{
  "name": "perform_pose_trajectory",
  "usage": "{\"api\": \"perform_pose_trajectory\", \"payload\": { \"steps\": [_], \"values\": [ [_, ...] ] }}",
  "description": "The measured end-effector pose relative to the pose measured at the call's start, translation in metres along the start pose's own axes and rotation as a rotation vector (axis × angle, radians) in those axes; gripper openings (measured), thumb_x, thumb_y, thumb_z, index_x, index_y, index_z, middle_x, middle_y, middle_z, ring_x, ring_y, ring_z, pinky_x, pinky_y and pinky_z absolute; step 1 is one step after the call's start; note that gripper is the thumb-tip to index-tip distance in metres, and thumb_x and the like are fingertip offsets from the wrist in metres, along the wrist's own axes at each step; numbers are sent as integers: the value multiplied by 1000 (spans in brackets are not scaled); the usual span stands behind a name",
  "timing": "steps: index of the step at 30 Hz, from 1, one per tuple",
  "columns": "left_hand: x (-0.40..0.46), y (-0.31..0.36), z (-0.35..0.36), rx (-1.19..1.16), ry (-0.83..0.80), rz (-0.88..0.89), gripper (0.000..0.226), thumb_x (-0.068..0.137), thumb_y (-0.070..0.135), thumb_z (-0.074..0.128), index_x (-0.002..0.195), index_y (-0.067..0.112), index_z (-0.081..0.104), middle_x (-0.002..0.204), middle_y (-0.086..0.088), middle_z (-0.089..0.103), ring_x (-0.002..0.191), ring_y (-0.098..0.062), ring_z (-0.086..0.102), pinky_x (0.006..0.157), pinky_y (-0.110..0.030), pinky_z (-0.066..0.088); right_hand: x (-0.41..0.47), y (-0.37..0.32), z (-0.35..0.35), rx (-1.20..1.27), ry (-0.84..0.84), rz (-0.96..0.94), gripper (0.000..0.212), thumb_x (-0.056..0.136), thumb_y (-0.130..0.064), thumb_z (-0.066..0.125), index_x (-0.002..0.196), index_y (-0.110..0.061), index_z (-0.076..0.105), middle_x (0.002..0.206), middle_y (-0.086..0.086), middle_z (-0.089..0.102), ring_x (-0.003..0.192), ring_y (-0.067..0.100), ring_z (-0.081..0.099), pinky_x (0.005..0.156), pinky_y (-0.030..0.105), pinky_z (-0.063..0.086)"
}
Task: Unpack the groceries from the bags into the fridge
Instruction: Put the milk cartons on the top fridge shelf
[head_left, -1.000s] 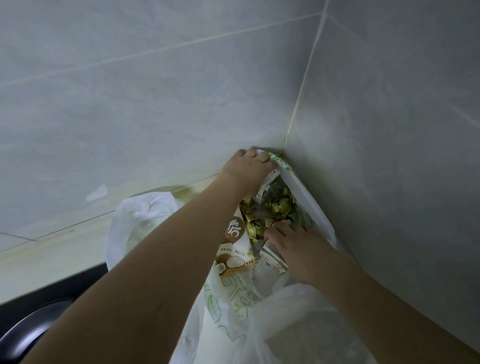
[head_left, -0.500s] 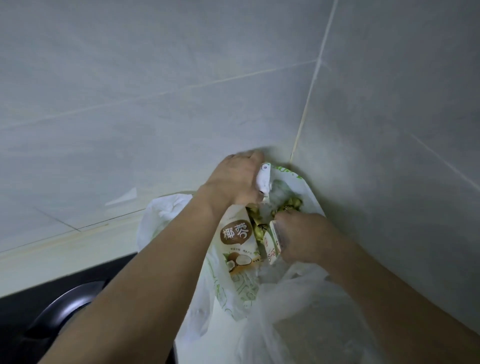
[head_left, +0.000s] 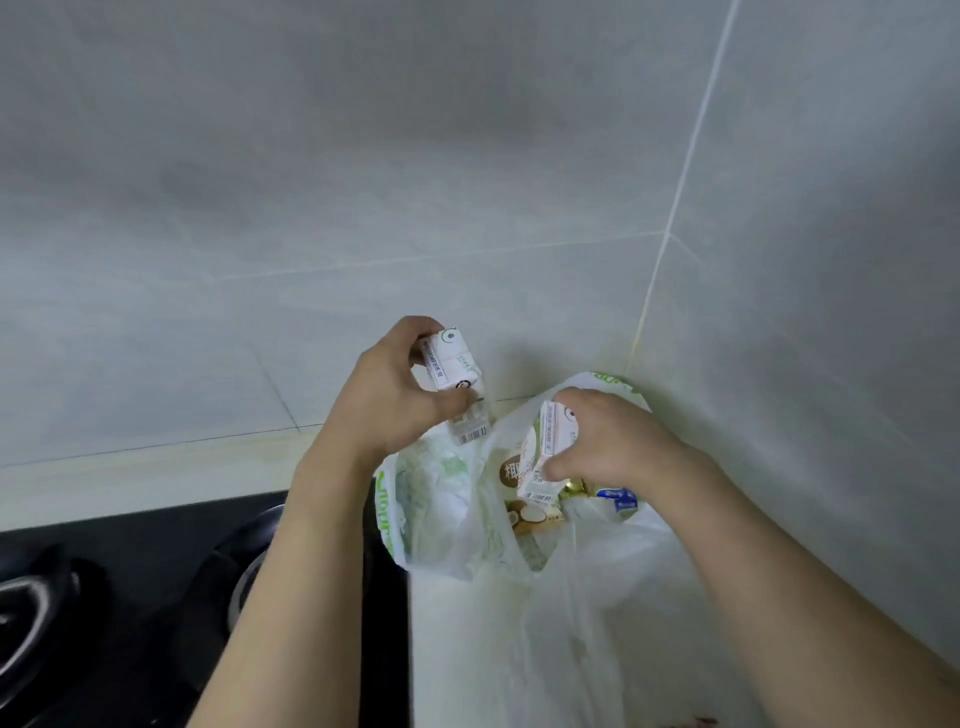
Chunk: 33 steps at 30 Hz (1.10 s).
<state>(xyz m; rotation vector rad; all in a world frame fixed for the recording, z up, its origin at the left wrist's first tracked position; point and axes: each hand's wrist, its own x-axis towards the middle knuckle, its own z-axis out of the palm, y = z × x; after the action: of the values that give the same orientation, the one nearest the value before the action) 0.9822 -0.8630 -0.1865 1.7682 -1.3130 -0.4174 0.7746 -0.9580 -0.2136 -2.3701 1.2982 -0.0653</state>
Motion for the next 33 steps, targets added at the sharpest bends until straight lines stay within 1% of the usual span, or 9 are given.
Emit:
{"api": "perform_pose_trajectory", "payload": {
  "steps": [4,7,9,12,14,20,24,29,33],
  "values": [
    [-33,-4,-34,75,30,-41,58,66,27,87,116,29,57,104,12,63,100,-6,59,88,-24,50,-14,-34,1,9,38,-70,55,61,-43,77,106,-24,52,101,-8,57,91,17,58,80,36,52],
    [-55,-7,-48,104,60,-74,59,65,31,87,116,30,57,104,12,63,98,-8,60,90,-30,52,-20,-57,2,5,30,-128,48,63,-44,77,98,-24,49,95,-9,53,90,17,55,75,34,49],
    [-68,-8,-55,116,82,-89,61,65,32,87,117,30,56,103,12,63,97,-8,61,90,-33,53,-23,-71,3,15,20,-175,50,65,-44,77,102,-25,50,98,-8,54,94,17,55,76,33,48],
    [-86,-8,-62,141,127,-126,63,65,34,87,120,28,55,103,12,63,95,-6,61,88,-32,53,-27,-90,3,29,-2,-251,62,69,-46,78,119,-23,50,112,-5,55,106,18,53,87,35,47],
    [-99,-5,-67,170,165,-158,64,66,34,87,121,27,55,103,11,62,94,-5,61,86,-31,53,-28,-100,4,38,-9,-298,64,71,-47,77,123,-22,50,116,-4,55,107,17,52,90,35,47],
    [-141,4,-84,246,307,-273,63,70,35,84,124,25,53,101,15,60,91,3,57,83,-31,54,-33,-131,5,53,-71,-450,67,69,-46,79,125,-24,50,114,-7,54,101,14,51,83,31,46],
    [-179,9,-99,301,402,-366,67,69,39,83,127,26,51,107,10,62,94,-8,62,82,-34,55,-44,-157,13,60,-143,-571,63,68,-41,81,122,-23,52,111,-5,55,96,15,53,82,31,49],
    [-238,13,-120,332,531,-472,69,68,41,81,128,27,51,108,12,62,96,-7,61,84,-34,55,-69,-197,34,41,-228,-715,61,66,-42,80,118,-24,53,106,-6,55,93,14,55,75,30,48],
    [-289,20,-137,311,637,-541,65,67,38,81,125,30,52,103,14,62,84,-9,67,70,-39,60,-100,-229,52,34,-279,-815,57,65,-43,79,113,-26,53,105,-7,56,90,14,56,74,30,50]
  ]
}}
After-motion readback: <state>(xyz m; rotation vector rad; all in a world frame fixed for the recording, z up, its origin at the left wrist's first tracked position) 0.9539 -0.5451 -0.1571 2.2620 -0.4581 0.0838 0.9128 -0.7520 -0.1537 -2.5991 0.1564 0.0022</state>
